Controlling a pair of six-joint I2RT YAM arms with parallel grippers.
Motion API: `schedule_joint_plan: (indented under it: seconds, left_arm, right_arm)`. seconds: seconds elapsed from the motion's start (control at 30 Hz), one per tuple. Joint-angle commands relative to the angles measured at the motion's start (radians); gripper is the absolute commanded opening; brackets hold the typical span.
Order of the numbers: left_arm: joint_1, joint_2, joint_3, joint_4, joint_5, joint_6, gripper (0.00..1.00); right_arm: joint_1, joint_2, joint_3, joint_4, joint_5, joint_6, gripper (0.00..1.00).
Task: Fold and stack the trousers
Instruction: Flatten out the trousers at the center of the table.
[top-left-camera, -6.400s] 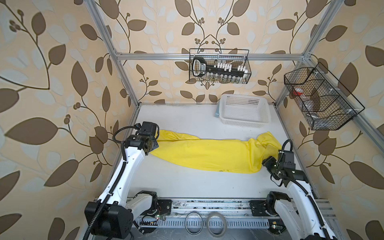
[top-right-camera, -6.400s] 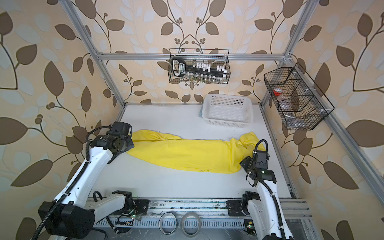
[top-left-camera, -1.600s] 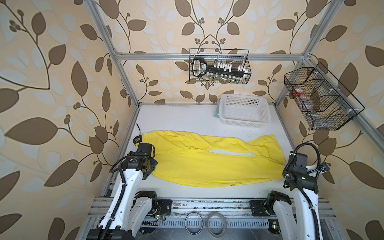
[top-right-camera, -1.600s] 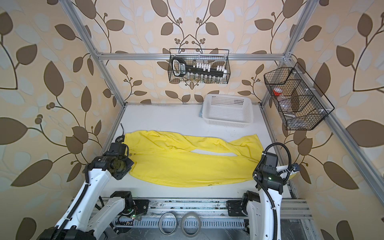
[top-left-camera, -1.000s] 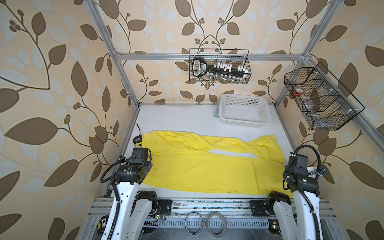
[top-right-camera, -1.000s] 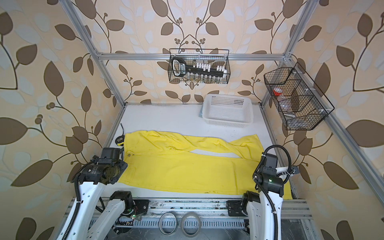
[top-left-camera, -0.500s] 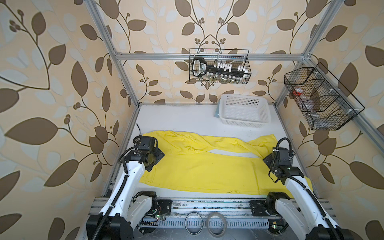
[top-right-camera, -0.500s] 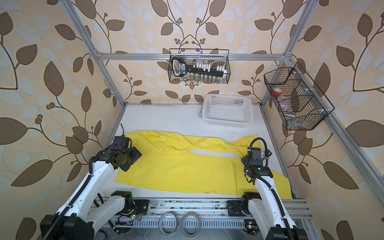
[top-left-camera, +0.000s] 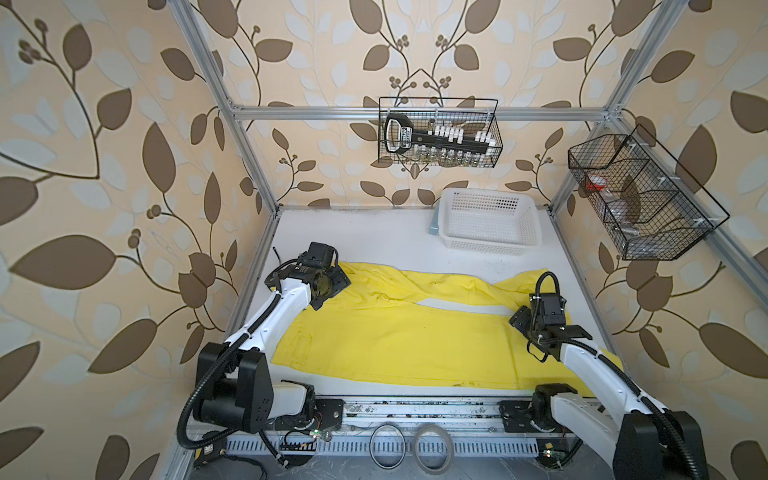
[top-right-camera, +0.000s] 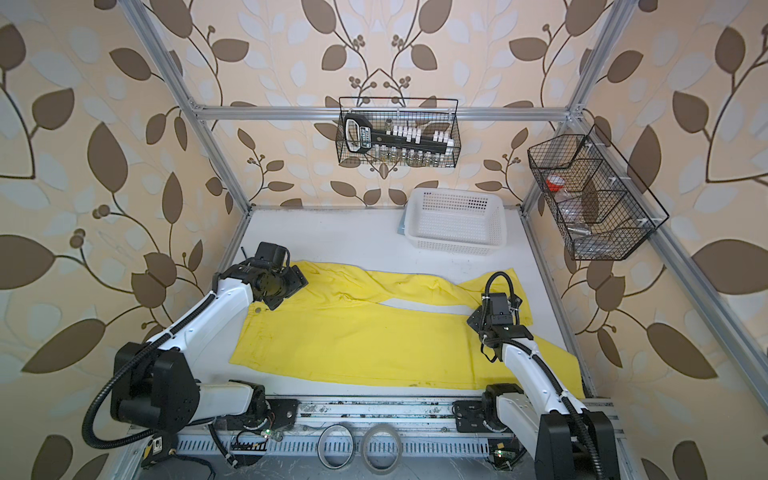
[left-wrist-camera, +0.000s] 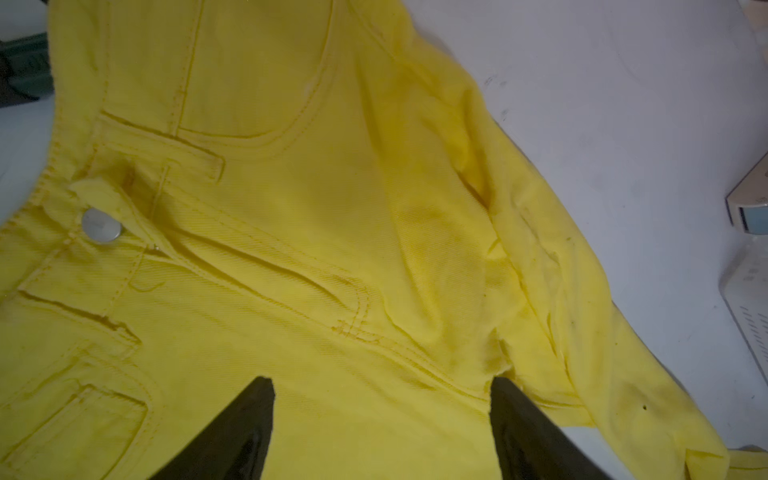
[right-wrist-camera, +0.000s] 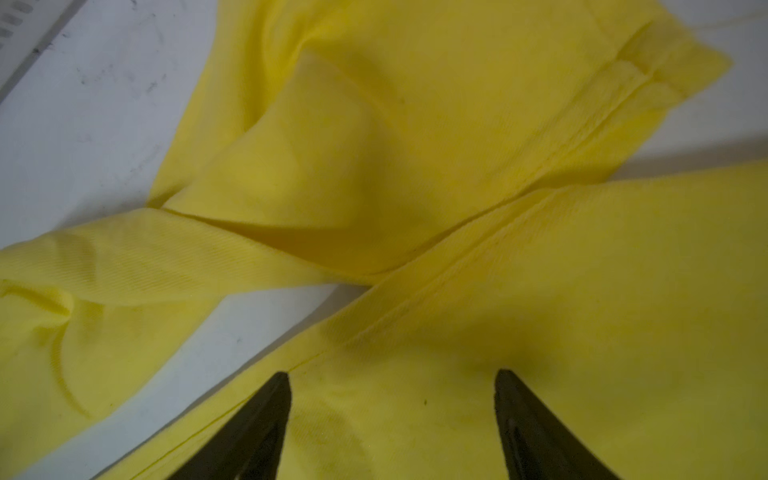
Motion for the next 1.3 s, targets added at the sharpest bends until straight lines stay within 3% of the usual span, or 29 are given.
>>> schedule_joint_plan:
  seconds: [0.0,0.33,0.53,0.77,1.03,1.27]
  left_arm:
    - [-0.008,0.065,0.097,0.016,-0.034,0.048,0.85]
    - [-0.034,0.348,0.333,-0.012,-0.024,0.058,0.85]
    - [-0.093,0.51,0.443,-0.02,-0.012,0.023,0.84]
    - [-0.135,0.615,0.497,-0.025,-0.006,-0.008,0.79]
    - [-0.137,0.64,0.48,0.0,-0.018,-0.032,0.5]
    - [-0.137,0.636,0.501,-0.001,-0.008,-0.026,0.23]
  right_arm:
    - [-0.013,0.0,0.096,-0.006,0.022,-0.1,0.88]
    - [-0.076,0.282,0.269,0.109,-0.093,-0.232,0.91]
    - [-0.071,0.449,0.319,0.165,-0.096,-0.237,0.93]
    - [-0.059,0.516,0.295,0.21,-0.138,-0.142,0.95]
    - [-0.029,0.516,0.249,0.236,-0.102,-0.084,0.92]
    - [0.024,0.364,0.239,0.143,0.003,-0.138,0.94]
